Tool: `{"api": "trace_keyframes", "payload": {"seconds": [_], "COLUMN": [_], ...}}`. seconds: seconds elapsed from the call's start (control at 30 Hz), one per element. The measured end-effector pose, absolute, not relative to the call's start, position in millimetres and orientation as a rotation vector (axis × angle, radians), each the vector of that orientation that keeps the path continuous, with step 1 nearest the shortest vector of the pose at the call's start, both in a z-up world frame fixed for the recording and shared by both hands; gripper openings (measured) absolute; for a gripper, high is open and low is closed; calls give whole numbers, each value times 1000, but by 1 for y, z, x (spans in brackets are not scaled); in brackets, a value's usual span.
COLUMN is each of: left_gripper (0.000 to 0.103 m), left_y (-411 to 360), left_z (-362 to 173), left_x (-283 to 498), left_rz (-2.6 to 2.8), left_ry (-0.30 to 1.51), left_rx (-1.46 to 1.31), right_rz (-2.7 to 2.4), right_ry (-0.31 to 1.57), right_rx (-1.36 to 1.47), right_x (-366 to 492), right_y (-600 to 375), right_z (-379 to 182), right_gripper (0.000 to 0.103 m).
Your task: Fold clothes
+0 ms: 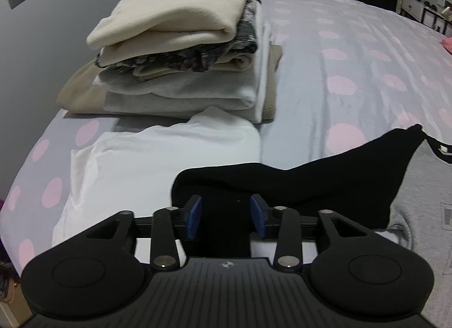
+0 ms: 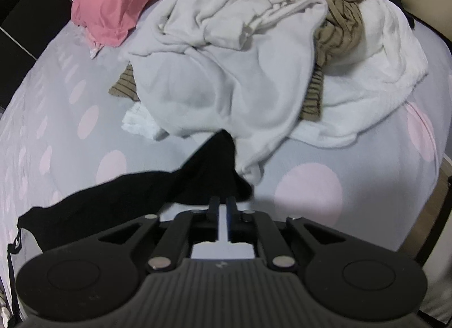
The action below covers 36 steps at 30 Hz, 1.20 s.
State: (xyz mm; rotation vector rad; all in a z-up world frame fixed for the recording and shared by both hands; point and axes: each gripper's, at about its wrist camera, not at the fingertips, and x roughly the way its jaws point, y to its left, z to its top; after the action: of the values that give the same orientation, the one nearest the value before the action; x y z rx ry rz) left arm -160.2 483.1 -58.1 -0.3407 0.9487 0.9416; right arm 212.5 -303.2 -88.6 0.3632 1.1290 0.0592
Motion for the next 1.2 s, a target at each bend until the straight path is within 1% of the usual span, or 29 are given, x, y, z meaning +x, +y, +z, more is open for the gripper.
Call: {"api": "trace_keyframes", "payload": {"seconds": [0.03,0.07,0.37,0.5,0.57,0.6,0.63,0.67,1.0,1.2], "left_gripper": [38,38,38,38,38,38,38,38,38,38], "left_y": [485,486,486,482,480,479,480,480,475,476], "left_z": [-59,-60,-72,-76,-77,-77,-76,-76,-64,-55], "left_x": [-161,-162,-146,-137,-134,-134,-133,-133,-137,-145], "left_rz": [950,957,949,918,906,903,902,900,886,897], "left_ry": [950,953,996,1010,1015,1017,1015,1013,966,928], "left_rx": [-343,-347,-318,-295,-278,-273,-274,-276,-289,-315], "right_rz": [66,73,17,-56,-75,-82,-86,-89,23,44], "right_ry": [1116,1102,1089,1136,1160,1171,1176,1179,1173,1284], "right_rx": [362,360,471,435,395,380,370,362,371,301], "right_x": [215,218,257,270,274,275,275,275,233,201], "right_y": [-301,-298,-283,-272,-269,-269,-269,-270,-274,-277], "right_z": [-88,-88,-106,-120,-127,-131,-132,-133,-85,-93], "right_gripper": [31,33,33,32,31,23,9,7,5,5]}}
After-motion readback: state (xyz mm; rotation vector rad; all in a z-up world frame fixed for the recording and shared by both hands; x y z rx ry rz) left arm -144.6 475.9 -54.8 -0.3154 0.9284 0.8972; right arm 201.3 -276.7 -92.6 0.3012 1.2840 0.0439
